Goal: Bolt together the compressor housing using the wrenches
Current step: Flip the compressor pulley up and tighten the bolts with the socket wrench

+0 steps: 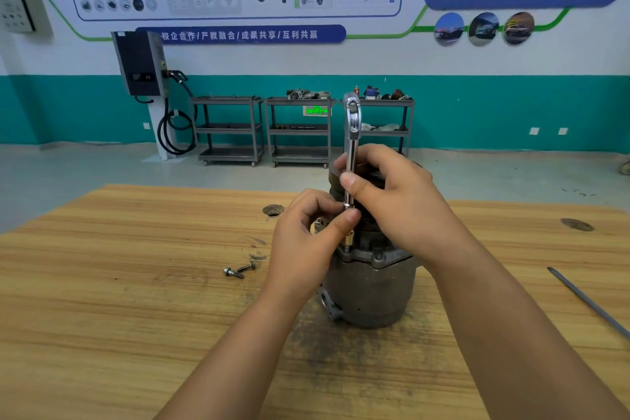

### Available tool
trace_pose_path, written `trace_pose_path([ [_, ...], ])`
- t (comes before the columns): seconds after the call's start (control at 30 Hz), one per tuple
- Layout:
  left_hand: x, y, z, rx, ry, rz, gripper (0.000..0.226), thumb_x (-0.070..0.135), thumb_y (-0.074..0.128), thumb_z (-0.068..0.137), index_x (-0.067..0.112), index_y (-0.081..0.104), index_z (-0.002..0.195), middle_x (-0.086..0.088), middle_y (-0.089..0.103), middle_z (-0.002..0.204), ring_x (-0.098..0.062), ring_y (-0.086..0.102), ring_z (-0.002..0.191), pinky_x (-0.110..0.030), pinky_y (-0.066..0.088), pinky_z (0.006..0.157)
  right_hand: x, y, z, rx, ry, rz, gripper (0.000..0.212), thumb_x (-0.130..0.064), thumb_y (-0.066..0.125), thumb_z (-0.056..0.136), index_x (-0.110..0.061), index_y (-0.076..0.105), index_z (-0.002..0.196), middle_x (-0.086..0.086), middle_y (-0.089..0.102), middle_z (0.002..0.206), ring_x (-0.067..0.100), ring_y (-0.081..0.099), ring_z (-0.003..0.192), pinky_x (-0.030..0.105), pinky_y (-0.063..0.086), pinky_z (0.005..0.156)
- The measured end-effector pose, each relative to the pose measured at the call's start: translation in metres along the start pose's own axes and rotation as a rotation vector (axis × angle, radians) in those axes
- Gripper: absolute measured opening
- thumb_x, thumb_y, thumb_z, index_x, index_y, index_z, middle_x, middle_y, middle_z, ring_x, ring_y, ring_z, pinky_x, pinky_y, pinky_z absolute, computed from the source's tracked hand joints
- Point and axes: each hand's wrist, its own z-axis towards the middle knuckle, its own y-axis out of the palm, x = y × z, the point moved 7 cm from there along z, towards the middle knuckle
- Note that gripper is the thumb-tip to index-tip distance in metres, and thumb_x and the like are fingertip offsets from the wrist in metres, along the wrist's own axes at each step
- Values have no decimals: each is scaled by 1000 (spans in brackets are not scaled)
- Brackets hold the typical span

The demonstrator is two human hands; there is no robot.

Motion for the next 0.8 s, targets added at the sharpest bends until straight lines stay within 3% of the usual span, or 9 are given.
trace_pose_path([
  [0.17,1,1,1,-18,1,13,12,23,66,74,18,57,69,0,59,77,-13,56,77,-28,45,73,4,2,-1,-44,23,63,27,-17,51,95,-41,57,83,-11,66,103,29,46,120,50,36,102],
  [0.4,0,1,0,-57,-9,-6,10,25,67,75,20,59,74,9,58,74,-7,55,75,-18,43,70,5,-3,-1,94,25,64,10,-27,65,86,-30,58,80,-7,65,90,25,54,105,45,46,89],
  [0.6,-1,3,0,-43,-9,2,15,24,70,70,22,55,70,9,54,69,-12,52,72,-28,42,69,5,-4,-3,135,23,95,15,-30,71,80,-22,59,81,-5,65,91,24,54,105,41,48,84],
  [0.8,-2,2,0,-47,-9,1,12,25,69,73,23,57,68,4,59,74,-10,56,75,-25,45,71,4,-1,-1,-10,-14,51,15,-22,58,91,-35,63,96,-10,66,102,22,51,115,48,38,100],
])
